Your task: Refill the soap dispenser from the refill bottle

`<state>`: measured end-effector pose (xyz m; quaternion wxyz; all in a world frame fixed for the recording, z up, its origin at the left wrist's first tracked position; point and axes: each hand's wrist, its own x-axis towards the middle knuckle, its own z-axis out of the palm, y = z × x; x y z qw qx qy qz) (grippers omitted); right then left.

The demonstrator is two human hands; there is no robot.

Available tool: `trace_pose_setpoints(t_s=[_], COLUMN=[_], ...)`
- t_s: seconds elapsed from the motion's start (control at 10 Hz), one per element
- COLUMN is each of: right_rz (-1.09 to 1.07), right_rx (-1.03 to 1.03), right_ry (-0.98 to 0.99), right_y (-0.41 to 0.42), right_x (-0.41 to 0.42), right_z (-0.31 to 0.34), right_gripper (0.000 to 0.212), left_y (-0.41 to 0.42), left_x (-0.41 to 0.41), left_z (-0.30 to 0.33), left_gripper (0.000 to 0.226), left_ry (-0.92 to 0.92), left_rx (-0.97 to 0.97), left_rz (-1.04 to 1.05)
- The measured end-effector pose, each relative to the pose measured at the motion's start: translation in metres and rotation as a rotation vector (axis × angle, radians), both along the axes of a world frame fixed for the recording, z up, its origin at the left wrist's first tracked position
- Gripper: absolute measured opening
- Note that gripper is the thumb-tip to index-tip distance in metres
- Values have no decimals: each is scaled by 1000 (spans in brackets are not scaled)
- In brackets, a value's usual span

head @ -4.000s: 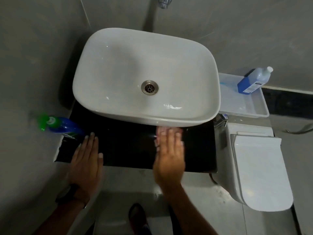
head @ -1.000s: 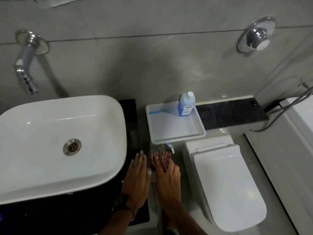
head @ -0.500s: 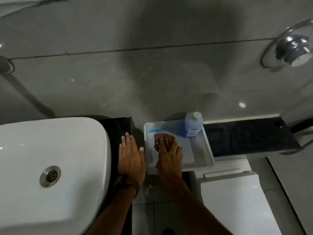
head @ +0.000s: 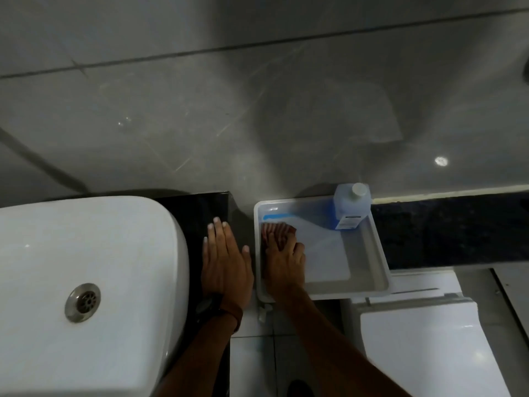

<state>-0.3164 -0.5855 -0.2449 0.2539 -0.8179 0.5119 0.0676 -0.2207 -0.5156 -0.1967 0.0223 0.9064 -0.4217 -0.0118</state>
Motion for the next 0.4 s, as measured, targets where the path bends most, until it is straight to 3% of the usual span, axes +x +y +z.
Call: trace_pose_setpoints(t_s=[0.2,0.3,0.4], right_rz=[8,-31,-79], right_rx=[-57,-104,-137], right_ry=[-80,-176,-431], right_y=[-1,-6,-8], right_x=[-16,-33,-48], right_z=[41,91,162], right_gripper=[82,69,64], left_y=[2,-2,-6], left_x=[-2,-2,-8], left_z=[3,35,75], left_gripper=[68,71,71], left_ry=[28,145,142], left_rx=[13,22,-113], left_rz=[-12,37,-31])
